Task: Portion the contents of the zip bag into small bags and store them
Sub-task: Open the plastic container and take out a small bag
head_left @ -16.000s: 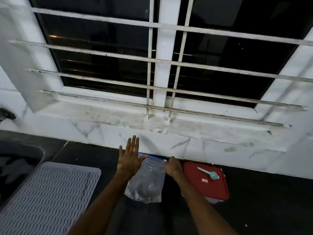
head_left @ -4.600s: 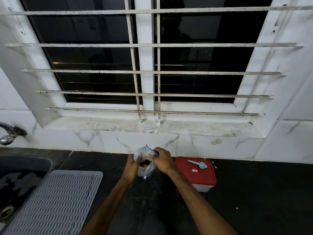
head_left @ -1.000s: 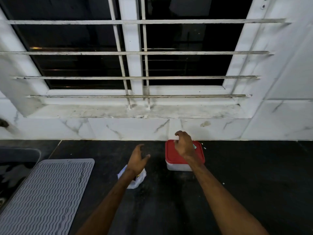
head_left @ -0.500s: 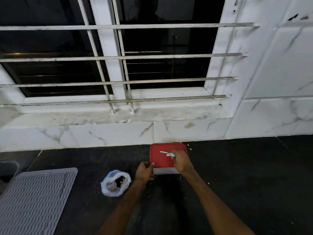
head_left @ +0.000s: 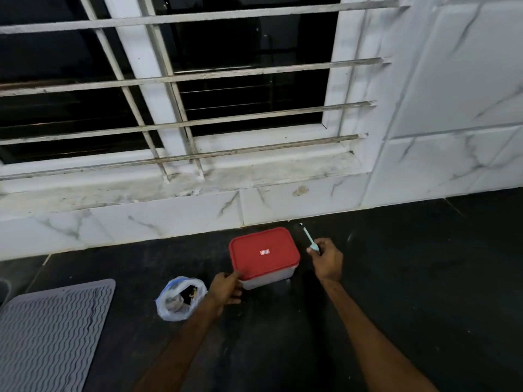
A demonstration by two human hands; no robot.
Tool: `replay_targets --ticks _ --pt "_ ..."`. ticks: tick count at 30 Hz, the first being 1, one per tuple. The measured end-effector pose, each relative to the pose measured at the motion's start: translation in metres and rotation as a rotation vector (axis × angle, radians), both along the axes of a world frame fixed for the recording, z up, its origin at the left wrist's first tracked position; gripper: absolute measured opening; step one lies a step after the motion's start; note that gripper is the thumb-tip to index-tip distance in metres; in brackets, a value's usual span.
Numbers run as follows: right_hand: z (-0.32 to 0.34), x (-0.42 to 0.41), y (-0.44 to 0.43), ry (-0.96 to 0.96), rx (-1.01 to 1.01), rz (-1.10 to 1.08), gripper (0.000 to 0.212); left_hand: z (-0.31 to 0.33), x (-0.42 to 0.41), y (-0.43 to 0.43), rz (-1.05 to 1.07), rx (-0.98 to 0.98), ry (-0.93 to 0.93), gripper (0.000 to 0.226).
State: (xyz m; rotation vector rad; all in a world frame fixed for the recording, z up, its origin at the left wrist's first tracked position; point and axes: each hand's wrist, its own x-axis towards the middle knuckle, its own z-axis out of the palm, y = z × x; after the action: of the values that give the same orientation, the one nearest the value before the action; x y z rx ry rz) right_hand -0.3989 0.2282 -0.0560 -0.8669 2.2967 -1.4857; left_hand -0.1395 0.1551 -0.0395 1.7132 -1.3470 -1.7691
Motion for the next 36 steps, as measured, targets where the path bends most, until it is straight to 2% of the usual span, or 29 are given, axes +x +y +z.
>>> replay_targets --ticks 6,9,11,13,14,16,18,21,23,24,26,31,34,36 --pt "-0.048 0.002 0.03 0.137 0.332 0.149 0.024 0.007 0.015 0.007 -0.137 0.003 -0.093 0.037" --pt "-0.049 0.008 0.036 0.181 0.478 0.238 0.037 0.013 0.022 0.009 -0.234 -0.019 -0.187 0.035" --pt "-0.036 0.01 0.035 0.2 0.461 0.235 0.048 0.014 0.028 0.007 -0.301 -0.05 -0.229 0.04" --pt "-0.013 0.017 0.03 0.292 0.256 0.184 0.044 0.008 0.037 0.0 -0.359 -0.095 -0.156 0.056" --pt "0.002 0.023 0.027 0.36 0.116 0.187 0.038 0.006 0.04 -0.004 -0.384 -0.119 -0.074 0.072" --pt "0.028 0.044 0.015 0.463 -0.066 0.332 0.038 0.002 0.046 -0.008 -0.432 -0.212 0.039 0.113" --pt "0.046 0.072 -0.001 0.548 -0.043 0.566 0.047 -0.005 0.045 -0.012 -0.459 -0.356 0.036 0.139" --pt "0.045 0.115 -0.018 0.664 0.28 0.836 0.078 -0.004 0.036 -0.009 -0.473 -0.394 -0.001 0.153" --pt "0.035 0.133 -0.021 0.705 0.516 0.905 0.095 -0.002 0.029 -0.002 -0.446 -0.443 0.039 0.148" --pt "0.032 0.138 -0.021 0.711 0.573 0.92 0.097 -0.005 0.027 0.001 -0.415 -0.457 0.074 0.142" --pt "0.027 0.142 -0.021 0.735 0.616 0.926 0.094 -0.014 0.03 0.006 -0.356 -0.517 0.094 0.141" --pt "0.024 0.147 -0.015 0.897 0.693 0.945 0.082 -0.043 0.036 0.01 -0.385 -0.494 0.107 0.134" --pt "0.017 0.158 -0.013 0.902 0.765 0.886 0.08 -0.041 0.024 0.017 -0.324 -0.473 0.145 0.12" --pt "0.016 0.162 -0.017 0.887 0.724 0.88 0.087 -0.036 0.018 0.017 -0.248 -0.453 0.142 0.108"
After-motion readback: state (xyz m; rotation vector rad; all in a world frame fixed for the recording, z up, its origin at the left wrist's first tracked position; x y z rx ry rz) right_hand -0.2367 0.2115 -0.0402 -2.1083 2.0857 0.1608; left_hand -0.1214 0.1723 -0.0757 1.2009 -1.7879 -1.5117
